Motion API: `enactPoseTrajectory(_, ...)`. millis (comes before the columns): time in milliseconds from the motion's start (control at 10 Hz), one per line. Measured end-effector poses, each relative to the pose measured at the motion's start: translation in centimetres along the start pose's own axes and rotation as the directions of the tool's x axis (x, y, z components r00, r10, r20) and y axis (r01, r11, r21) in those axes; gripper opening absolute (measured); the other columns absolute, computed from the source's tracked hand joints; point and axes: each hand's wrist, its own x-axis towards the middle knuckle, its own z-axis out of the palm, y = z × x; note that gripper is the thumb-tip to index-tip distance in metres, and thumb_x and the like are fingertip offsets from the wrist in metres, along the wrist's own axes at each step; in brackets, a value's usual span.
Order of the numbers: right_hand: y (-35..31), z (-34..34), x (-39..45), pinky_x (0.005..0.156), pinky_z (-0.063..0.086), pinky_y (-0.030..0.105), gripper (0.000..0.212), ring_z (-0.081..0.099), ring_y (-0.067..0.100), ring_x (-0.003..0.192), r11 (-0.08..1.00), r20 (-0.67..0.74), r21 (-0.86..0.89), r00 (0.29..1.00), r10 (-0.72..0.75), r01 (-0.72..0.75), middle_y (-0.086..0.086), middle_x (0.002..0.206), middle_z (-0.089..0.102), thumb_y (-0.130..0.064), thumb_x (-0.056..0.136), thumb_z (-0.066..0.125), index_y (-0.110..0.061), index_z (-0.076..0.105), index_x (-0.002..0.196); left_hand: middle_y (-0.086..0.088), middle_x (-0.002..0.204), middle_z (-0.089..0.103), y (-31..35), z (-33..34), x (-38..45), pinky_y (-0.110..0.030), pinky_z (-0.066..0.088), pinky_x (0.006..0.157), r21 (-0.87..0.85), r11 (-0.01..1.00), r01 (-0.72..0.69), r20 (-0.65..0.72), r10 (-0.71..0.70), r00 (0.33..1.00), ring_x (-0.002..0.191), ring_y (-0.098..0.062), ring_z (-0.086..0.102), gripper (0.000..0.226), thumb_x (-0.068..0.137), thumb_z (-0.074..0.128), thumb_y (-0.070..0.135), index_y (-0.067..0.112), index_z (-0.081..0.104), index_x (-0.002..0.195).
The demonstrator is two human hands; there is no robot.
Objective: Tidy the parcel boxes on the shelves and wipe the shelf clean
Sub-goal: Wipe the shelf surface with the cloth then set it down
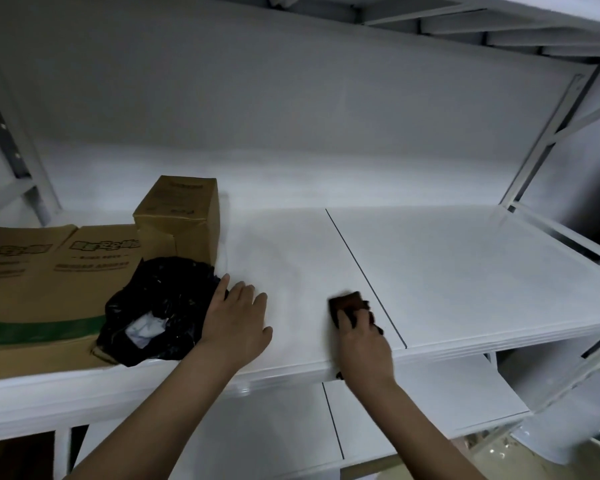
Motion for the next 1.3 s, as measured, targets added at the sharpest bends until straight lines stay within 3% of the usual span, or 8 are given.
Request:
enactPoseTrajectory(100, -1.4, -0.5, 0.1, 0.029, 0.037, 0.023, 0.079, 0.053, 0.019, 0.037, 0.998, 0.027, 0.027, 0.997, -0.066, 0.065, 0.009, 0.075, 0.066, -0.01, 0.008, 0.088, -0.013, 0.077, 0.086, -0.003, 0.153, 0.027, -0.6, -0.2, 0.0, -0.045, -0.011, 0.116, 0.042, 0.999, 0.006, 0.014, -0.007, 1.0, 0.145, -0.021, 0.013, 0.055, 0.097, 0.032, 0.042, 0.018, 0.029, 0.147)
enactPoseTrajectory(200, 0.7, -1.0, -0.1, 0.045, 0.047, 0.031, 0.066, 0.065, 0.029, 0.062, 0.998, 0.17, 0.026, 0.984, -0.056, 0.053, 0.013, 0.102, 0.066, -0.005, 0.049, 0.083, -0.011, 0.069, 0.114, 0.001, 0.153, 0.027, -1.5, -0.1, 0.0, -0.047, -0.013, 0.115, 0.087, 0.996, -0.019, 0.067, 0.013, 0.998, 0.146, -0.023, 0.009, 0.052, 0.098, 0.029, 0.041, 0.022, 0.031, 0.147)
enactPoseTrajectory(400, -1.8, 0.4, 0.7, 0.028, 0.035, 0.024, 0.061, 0.051, 0.024, 0.036, 0.998, -0.047, 0.04, 0.997, -0.056, 0.058, 0.015, 0.071, 0.062, 0.0, 0.021, 0.088, -0.004, 0.076, 0.08, 0.002, 0.154, 0.028, -2.7, -0.3, -0.6, -0.049, -0.014, 0.114, 0.177, 0.979, -0.104, 0.085, 0.09, 0.992, 0.147, -0.023, 0.005, 0.043, 0.101, 0.028, 0.028, 0.026, 0.044, 0.14)
enactPoseTrajectory(700, -7.6, 0.6, -0.3, 0.036, 0.039, 0.022, 0.047, 0.055, 0.016, 0.044, 0.927, -0.105, 0.099, 0.93, -0.353, 0.362, 0.003, 0.081, 0.066, -0.016, 0.046, 0.08, -0.017, 0.076, 0.093, 0.002, 0.154, 0.03, -4.2, -0.2, -1.1, -0.049, -0.012, 0.115, 0.159, 0.982, -0.104, 0.08, 0.092, 0.993, 0.147, -0.022, 0.005, 0.041, 0.103, 0.026, 0.025, 0.025, 0.05, 0.136)
enactPoseTrajectory(900, -7.2, 0.3, 1.8, 0.033, 0.037, 0.024, 0.058, 0.057, 0.02, 0.045, 0.977, -0.088, 0.087, 0.978, -0.188, 0.196, 0.012, 0.084, 0.066, -0.008, 0.029, 0.089, -0.008, 0.074, 0.086, 0.005, 0.152, 0.033, -4.9, -0.2, -1.4, -0.049, -0.011, 0.115, 0.092, 0.991, -0.101, 0.038, 0.098, 0.994, 0.145, -0.021, 0.012, 0.04, 0.102, 0.029, 0.028, 0.023, 0.051, 0.135)
enactPoseTrajectory(1000, -10.8, 0.1, 1.1, 0.037, 0.038, 0.023, 0.047, 0.058, 0.02, 0.049, 0.966, -0.02, 0.186, 0.984, -0.178, 0.178, 0.013, 0.088, 0.063, -0.007, 0.042, 0.087, -0.006, 0.072, 0.086, 0.005, 0.154, 0.03, -5.6, -0.3, -1.4, -0.046, -0.01, 0.116, 0.09, 0.988, -0.126, 0.076, 0.119, 0.99, 0.147, -0.019, 0.006, 0.041, 0.104, 0.027, 0.027, 0.023, 0.049, 0.138)
enactPoseTrajectory(1100, -12.0, 0.5, -0.2, 0.035, 0.021, 0.019, 0.048, 0.049, 0.014, 0.039, 0.926, -0.094, 0.165, 0.94, -0.329, 0.341, 0.006, 0.074, 0.062, -0.009, 0.032, 0.09, -0.012, 0.074, 0.077, 0.005, 0.15, 0.037, -5.6, -0.4, -1.5, -0.045, -0.008, 0.117, 0.067, 0.99, -0.122, 0.046, 0.119, 0.992, 0.146, -0.018, 0.01, 0.038, 0.103, 0.03, 0.025, 0.023, 0.054, 0.133)
enactPoseTrajectory(1300, -9.7, 1.1, 2.3, 0.033, 0.034, 0.018, 0.064, 0.055, 0.014, 0.043, 0.911, -0.11, 0.154, 0.923, -0.369, 0.382, 0.0, 0.084, 0.07, -0.015, 0.028, 0.089, -0.019, 0.078, 0.091, 0.005, 0.148, 0.039, -5.8, -0.5, -1.4, -0.044, -0.007, 0.118, 0.025, 0.992, -0.123, 0.02, 0.123, 0.992, 0.146, -0.016, 0.012, 0.039, 0.102, 0.029, 0.023, 0.024, 0.055, 0.132)
